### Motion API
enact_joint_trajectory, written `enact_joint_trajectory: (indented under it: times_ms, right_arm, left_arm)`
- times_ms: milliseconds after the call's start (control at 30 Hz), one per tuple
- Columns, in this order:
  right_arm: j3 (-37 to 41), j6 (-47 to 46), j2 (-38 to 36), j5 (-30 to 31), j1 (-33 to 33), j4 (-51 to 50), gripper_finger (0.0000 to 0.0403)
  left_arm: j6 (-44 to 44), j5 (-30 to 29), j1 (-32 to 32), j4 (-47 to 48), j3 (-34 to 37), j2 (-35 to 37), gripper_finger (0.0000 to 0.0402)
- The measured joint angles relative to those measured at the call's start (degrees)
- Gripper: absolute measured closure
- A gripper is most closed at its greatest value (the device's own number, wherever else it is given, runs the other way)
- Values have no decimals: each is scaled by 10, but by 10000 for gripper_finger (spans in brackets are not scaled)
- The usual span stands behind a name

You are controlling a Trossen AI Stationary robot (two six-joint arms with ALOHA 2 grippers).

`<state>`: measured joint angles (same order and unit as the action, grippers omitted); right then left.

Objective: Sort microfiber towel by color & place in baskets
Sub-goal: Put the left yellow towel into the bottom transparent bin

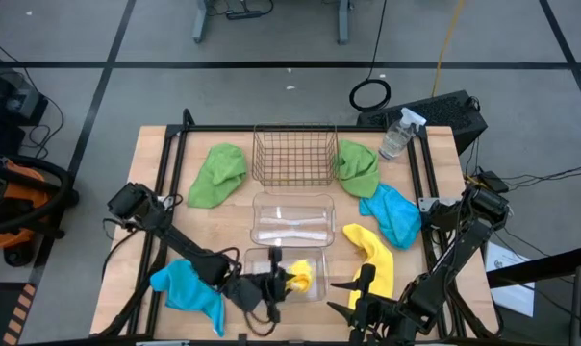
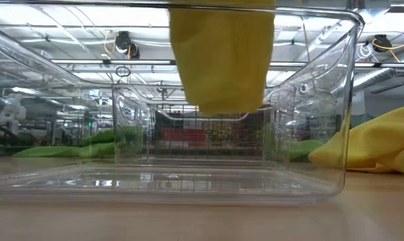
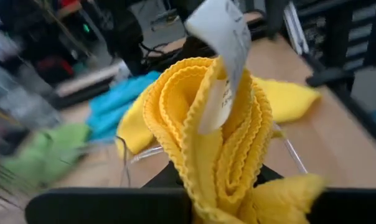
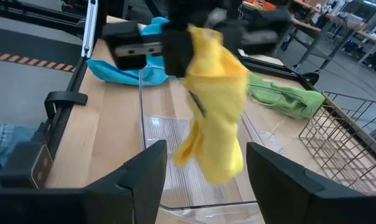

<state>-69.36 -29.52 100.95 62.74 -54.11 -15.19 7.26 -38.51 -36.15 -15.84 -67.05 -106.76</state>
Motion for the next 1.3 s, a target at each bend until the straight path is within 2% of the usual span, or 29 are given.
enact_joint_trajectory:
  times_ms: [133, 233, 367, 467, 567, 700, 933, 1100, 1300]
  right_arm:
    - [0, -18, 2, 2, 12, 6, 191]
    - [0, 3, 15, 23, 38, 29, 181]
    - [0, 128, 41, 24, 78, 126, 147]
    - [0, 222, 49, 10, 100, 213, 122]
    - [0, 307, 49, 2, 109, 270, 113]
    - [0, 379, 49, 4, 117, 284, 121]
    - [0, 365, 49, 30, 98, 215, 131]
    - [0, 394, 35, 80, 92, 226, 117]
    - [0, 438, 27, 95, 99, 224, 102]
  left_arm:
    - [155, -99, -35, -62, -4, 0, 364]
    - [286, -111, -53, -114, -7, 0, 364]
    - [407, -112, -64, -171, -7, 0, 364]
    - [462, -112, -64, -172, -7, 0, 364]
    - [475, -111, -63, -173, -7, 0, 364]
    - [477, -100, -57, -190, -7, 0, 364]
    - [518, -173, -54, -230, -7, 0, 364]
    - [489, -173, -38, -270, -7, 0, 364]
    - [435, -171, -20, -271, -7, 1, 363]
